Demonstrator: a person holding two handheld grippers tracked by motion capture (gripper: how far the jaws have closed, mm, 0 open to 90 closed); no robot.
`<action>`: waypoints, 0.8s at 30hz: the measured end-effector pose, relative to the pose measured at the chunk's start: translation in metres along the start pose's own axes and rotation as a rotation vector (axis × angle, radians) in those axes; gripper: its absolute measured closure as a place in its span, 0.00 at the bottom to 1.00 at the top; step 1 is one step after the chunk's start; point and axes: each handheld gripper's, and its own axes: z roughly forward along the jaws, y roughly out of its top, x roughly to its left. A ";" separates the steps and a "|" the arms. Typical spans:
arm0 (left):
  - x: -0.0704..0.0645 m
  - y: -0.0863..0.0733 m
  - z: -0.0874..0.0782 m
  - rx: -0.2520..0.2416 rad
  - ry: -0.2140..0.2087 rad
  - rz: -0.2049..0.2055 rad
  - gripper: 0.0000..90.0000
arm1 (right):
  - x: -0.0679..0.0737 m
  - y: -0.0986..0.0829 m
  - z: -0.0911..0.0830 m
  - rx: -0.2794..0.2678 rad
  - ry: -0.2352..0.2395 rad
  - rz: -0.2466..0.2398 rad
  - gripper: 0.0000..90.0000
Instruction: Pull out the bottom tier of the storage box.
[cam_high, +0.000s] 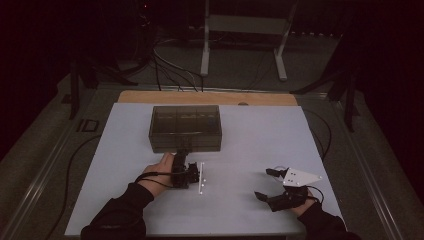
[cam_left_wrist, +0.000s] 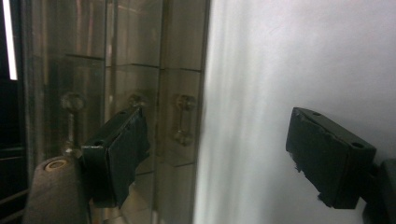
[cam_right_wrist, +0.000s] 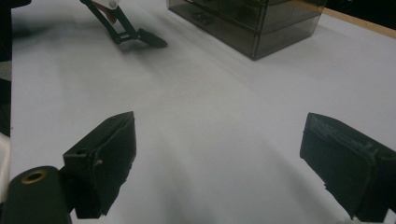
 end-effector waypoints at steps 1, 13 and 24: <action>-0.001 0.001 0.002 0.002 0.015 0.002 0.26 | 0.000 0.000 0.000 -0.001 0.000 0.000 0.12; -0.008 -0.001 0.013 0.066 0.087 0.061 0.52 | 0.000 0.000 0.000 -0.001 0.002 0.001 0.12; -0.014 -0.004 0.027 0.108 0.147 0.080 0.71 | 0.000 0.000 0.000 -0.001 0.004 0.002 0.12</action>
